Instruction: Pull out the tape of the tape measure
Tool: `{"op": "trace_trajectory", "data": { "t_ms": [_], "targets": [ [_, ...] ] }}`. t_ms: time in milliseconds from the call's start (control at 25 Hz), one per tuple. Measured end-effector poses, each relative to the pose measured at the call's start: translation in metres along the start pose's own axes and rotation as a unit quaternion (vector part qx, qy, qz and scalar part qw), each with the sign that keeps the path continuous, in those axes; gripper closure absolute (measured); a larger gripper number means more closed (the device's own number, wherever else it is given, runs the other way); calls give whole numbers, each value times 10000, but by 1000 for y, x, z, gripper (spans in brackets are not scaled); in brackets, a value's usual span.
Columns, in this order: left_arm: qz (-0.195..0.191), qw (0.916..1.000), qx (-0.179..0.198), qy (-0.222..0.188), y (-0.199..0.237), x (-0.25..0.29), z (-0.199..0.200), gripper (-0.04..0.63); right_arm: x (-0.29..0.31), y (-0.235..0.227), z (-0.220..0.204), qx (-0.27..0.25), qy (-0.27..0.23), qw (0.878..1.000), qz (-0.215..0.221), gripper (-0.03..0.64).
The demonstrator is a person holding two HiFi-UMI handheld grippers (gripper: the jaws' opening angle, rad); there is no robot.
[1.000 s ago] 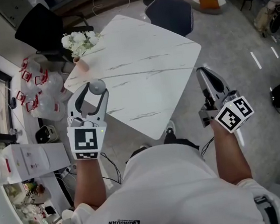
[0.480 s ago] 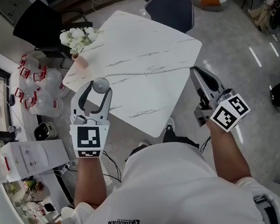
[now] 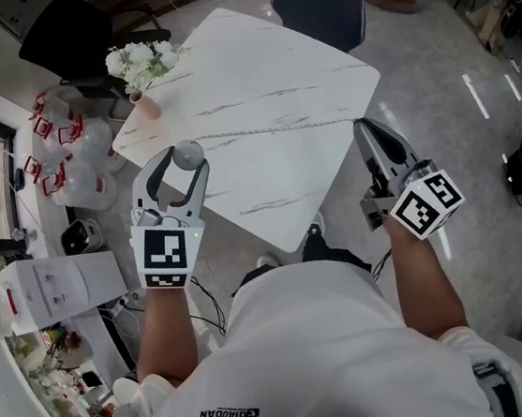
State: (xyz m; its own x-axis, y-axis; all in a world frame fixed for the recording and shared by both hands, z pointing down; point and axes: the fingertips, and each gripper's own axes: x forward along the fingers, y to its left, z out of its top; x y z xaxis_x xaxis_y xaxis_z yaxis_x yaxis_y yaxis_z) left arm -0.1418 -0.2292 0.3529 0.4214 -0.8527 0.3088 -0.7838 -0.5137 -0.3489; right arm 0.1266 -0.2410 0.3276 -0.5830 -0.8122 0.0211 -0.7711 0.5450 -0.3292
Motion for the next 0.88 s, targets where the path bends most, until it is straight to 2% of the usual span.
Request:
{"op": "trace_trajectory", "data": {
  "t_ms": [200,400,640,880],
  "targets": [
    [-171,9993,-141,304,-9,18,-28,374,10,-22,-25,145,233,9994,-201,600],
    [-418,9954,-356,780,-28,44,-71,374,23,-56,-77,407,755,9951,-488,600],
    [-678,9829,-798,1517,-54,76,-147,374,38,-91,-162,387,1640,9832,-699,600],
    [-884,9685,-1105,2048,-80,102,-219,373,51,-120,-230,357,2385,9671,-808,600]
  ]
}}
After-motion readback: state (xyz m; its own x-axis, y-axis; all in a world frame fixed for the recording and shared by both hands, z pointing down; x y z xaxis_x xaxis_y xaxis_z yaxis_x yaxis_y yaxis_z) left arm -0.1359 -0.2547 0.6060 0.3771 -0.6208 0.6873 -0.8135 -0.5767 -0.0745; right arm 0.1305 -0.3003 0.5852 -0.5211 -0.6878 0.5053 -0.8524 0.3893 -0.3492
